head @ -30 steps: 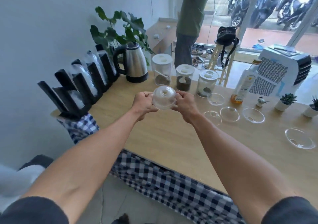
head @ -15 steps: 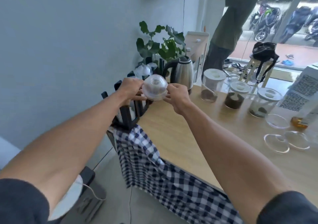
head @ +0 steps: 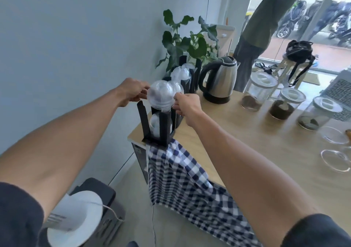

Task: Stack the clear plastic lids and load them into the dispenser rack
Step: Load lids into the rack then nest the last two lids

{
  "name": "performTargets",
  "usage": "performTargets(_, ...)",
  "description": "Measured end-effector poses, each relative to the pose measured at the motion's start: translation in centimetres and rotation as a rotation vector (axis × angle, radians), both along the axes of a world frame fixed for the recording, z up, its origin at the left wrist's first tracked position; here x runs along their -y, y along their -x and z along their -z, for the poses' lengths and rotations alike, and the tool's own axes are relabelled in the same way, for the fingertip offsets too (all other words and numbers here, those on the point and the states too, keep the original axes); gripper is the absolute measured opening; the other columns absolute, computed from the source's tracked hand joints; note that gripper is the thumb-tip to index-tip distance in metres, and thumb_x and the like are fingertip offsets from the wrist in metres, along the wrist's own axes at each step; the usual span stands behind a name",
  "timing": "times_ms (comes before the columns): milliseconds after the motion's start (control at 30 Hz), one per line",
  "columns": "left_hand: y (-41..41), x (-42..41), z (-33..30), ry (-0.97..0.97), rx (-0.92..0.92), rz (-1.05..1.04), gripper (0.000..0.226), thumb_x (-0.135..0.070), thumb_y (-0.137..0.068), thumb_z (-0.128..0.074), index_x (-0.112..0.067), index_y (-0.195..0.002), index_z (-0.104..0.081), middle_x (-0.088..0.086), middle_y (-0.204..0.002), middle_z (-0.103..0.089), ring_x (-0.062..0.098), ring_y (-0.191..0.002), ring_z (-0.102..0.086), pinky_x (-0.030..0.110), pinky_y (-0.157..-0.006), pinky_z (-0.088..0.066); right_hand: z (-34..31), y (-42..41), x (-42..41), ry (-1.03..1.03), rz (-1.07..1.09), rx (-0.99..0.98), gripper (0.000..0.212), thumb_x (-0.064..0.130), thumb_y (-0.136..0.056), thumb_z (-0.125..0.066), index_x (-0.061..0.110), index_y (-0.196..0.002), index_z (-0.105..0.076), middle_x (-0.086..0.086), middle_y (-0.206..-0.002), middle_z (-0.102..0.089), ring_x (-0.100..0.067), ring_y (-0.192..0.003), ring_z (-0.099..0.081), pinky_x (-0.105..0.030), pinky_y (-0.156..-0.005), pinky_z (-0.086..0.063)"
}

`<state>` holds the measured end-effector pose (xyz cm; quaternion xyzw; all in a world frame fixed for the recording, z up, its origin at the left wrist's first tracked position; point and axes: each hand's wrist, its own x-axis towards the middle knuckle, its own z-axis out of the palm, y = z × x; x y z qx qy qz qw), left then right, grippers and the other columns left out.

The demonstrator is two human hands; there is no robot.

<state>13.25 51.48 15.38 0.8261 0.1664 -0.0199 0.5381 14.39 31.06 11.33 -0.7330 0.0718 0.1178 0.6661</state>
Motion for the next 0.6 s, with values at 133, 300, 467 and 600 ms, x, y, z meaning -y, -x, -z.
performTargets(133, -1.0, -1.4, 1.2, -0.001, -0.085, 0.052, 0.014, -0.025, -0.086, -0.067, -0.014, -0.091, -0.073, 0.007, -0.097, -0.079, 0.018, -0.079, -0.072, 0.03, -0.071, -0.047, 1.3, -0.3, -0.7, -0.008, 0.04, -0.092, 0.015, 0.018, -0.082, -0.068, 0.006, -0.091, -0.072, -0.007, -0.078, -0.069, -0.014, -0.061, -0.068, -0.03, -0.061, -0.048)
performTargets(300, -2.5, -2.9, 3.1, 0.061, -0.29, 0.108, 0.012, -0.025, -0.087, -0.071, -0.015, -0.093, -0.072, 0.003, -0.089, -0.075, 0.019, -0.084, -0.068, 0.031, -0.083, -0.05, 3.1, -0.4, -1.0, -0.062, 0.081, -0.225, 0.007, 0.013, -0.085, -0.072, 0.011, -0.089, -0.066, -0.007, -0.076, -0.062, -0.02, -0.07, -0.057, -0.033, -0.069, -0.044)
performTargets(467, -3.5, -3.8, 6.3, 0.157, -0.392, 0.08, 0.011, -0.018, -0.085, -0.076, -0.013, -0.089, -0.069, 0.005, -0.087, -0.069, 0.022, -0.085, -0.066, 0.031, -0.078, -0.053, 5.5, -0.5, -1.6, -0.048, 0.114, -0.297, 0.003, 0.01, -0.084, -0.068, 0.009, -0.087, -0.067, -0.007, -0.077, -0.064, -0.02, -0.07, -0.058, -0.029, -0.06, -0.042)
performTargets(600, -3.6, -4.3, 8.8, 0.226, -0.44, 0.068, 0.02, -0.016, -0.083, -0.078, -0.011, -0.101, -0.072, 0.008, -0.089, -0.071, 0.024, -0.087, -0.068, 0.031, -0.078, -0.054, 7.1, -0.5, -1.9, -0.039, 0.118, -0.319, 0.007, 0.007, -0.082, -0.07, 0.009, -0.087, -0.066, -0.008, -0.076, -0.063, -0.017, -0.062, -0.058, -0.021, -0.048, -0.036)
